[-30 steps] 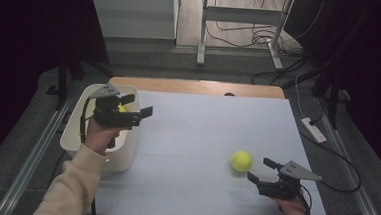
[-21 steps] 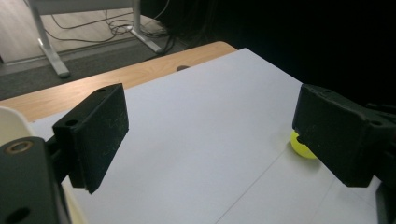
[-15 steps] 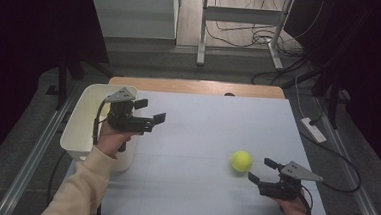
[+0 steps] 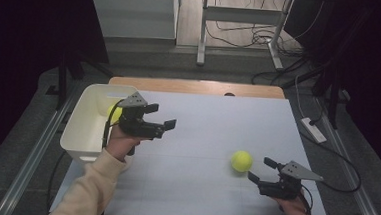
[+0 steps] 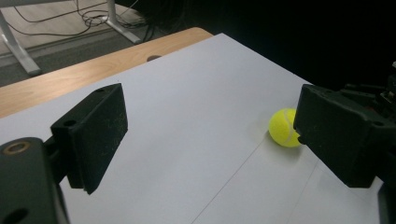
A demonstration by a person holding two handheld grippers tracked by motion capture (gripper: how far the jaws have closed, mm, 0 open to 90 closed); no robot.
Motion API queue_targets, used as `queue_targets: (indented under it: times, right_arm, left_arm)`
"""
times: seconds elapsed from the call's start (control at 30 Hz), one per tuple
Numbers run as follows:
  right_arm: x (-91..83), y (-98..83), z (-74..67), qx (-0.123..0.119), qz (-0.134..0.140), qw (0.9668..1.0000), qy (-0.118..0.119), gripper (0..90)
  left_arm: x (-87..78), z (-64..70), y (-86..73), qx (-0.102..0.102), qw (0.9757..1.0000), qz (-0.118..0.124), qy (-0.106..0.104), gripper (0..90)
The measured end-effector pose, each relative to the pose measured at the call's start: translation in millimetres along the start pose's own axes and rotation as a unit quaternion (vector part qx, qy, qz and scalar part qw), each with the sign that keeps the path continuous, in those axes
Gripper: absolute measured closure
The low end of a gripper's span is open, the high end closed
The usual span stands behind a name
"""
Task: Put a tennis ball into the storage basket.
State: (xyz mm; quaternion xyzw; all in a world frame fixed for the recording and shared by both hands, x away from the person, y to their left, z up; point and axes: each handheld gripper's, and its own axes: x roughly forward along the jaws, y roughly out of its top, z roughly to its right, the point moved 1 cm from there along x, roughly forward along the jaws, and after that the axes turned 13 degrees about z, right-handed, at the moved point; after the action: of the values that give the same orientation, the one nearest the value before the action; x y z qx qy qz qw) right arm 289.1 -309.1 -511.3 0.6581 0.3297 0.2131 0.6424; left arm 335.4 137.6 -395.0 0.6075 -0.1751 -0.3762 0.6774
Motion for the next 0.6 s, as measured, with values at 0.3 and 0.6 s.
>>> queue_targets:
  times: [0.3, 0.6]
  right_arm:
    - [-2.2, -0.3, -1.2, 0.002, 0.001, 1.0, 0.0, 14.4]
    - [-2.8, -0.1, -2.4, 0.001, 0.001, 1.0, 0.001, 14.5]
  left_arm:
    - [14.6, 12.5, -4.3, 0.003, 0.9999, -0.008, -0.014, 11.1]
    - [25.6, 20.6, -7.7, 0.006, 0.9994, -0.017, -0.028, 11.2]
